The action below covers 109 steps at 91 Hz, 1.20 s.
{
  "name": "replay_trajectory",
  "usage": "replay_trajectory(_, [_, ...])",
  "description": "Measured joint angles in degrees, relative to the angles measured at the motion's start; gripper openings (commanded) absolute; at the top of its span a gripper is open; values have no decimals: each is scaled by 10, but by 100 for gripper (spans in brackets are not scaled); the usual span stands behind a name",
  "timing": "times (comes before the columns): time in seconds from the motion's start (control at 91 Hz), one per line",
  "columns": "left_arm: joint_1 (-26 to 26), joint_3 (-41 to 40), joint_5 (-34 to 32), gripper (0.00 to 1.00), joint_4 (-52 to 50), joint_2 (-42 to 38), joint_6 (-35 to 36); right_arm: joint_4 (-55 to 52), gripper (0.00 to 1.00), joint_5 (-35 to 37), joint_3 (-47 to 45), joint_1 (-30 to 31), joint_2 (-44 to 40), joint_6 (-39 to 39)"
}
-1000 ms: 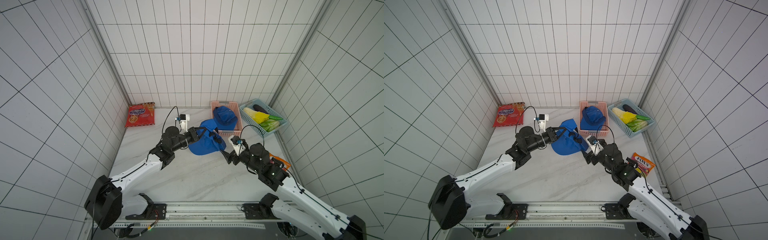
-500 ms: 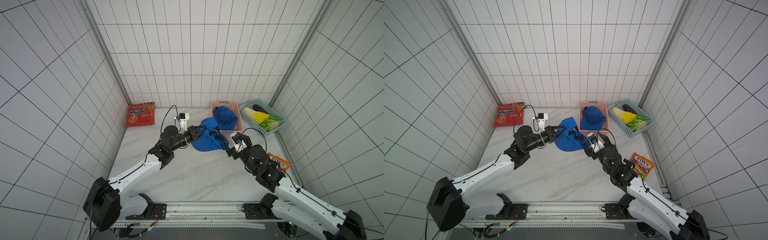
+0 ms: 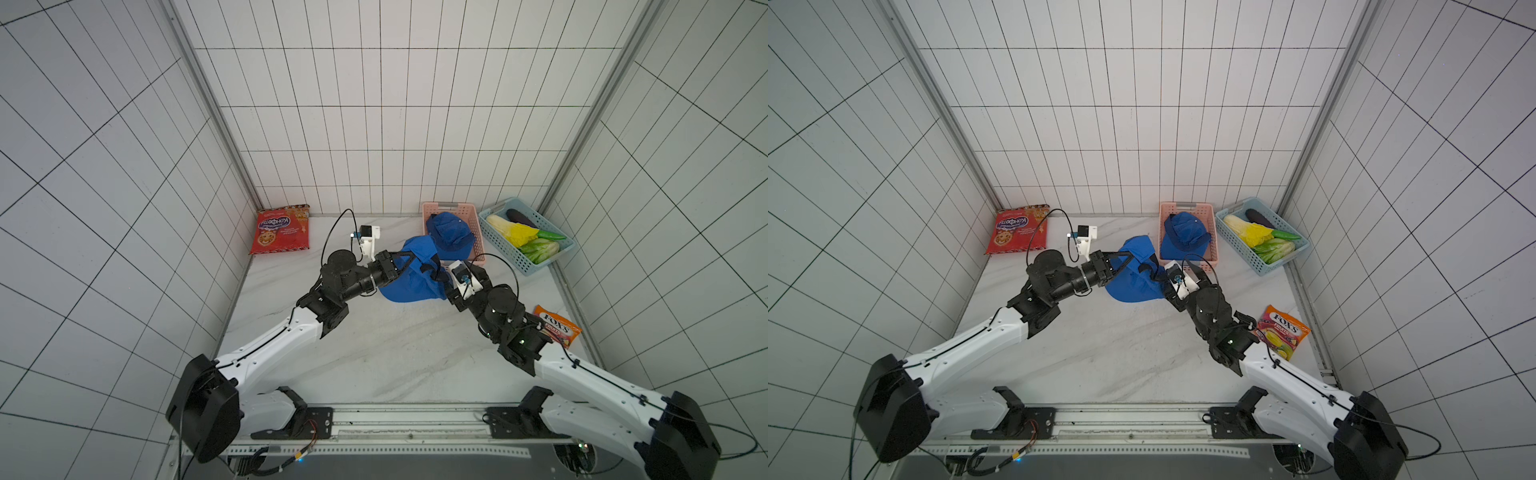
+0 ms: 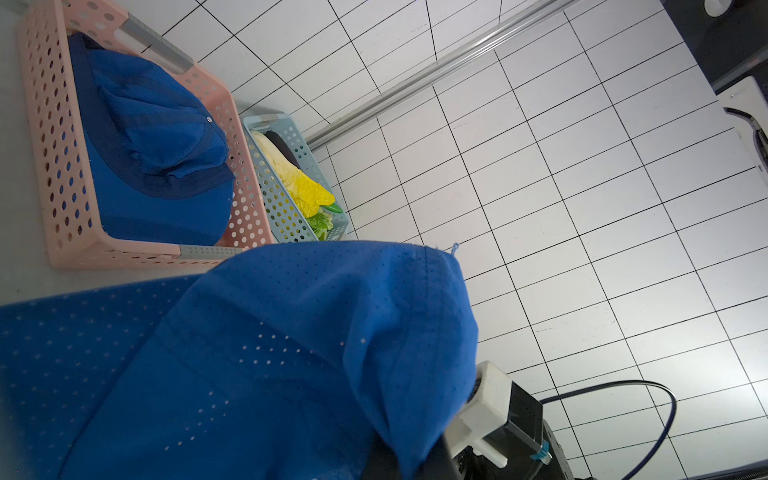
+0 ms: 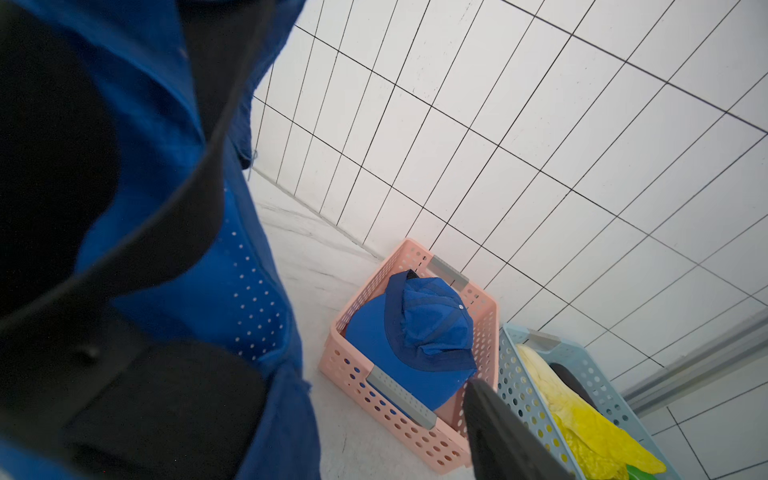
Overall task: Turn the baseball cap inside out
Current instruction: Turn over the baseball cap.
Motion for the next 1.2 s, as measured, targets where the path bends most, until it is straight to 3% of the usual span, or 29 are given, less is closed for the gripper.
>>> replay_trajectory(0.154, [0, 0, 0, 0, 0, -1, -1, -30, 32, -41, 21, 0, 0, 10])
replay_trajectory(0.264, [3, 0, 0, 0, -1, -1, -3, -81, 22, -96, 60, 0, 0, 22])
replay_trajectory(0.385, [16, -1, 1, 0, -2, -3, -5, -125, 0, -155, 91, -1, 0, 36])
replay_trajectory(0.638, [56, -9, 13, 0, -13, -14, -3, -204, 0, -292, 128, -33, 0, 101])
replay_trajectory(0.934, [100, -11, 41, 0, -29, -9, 20, -260, 0, -569, 239, -123, 78, 268])
replay_trajectory(1.198, [106, -11, 99, 8, -4, 71, 34, -285, 0, -713, 298, -129, 141, 384])
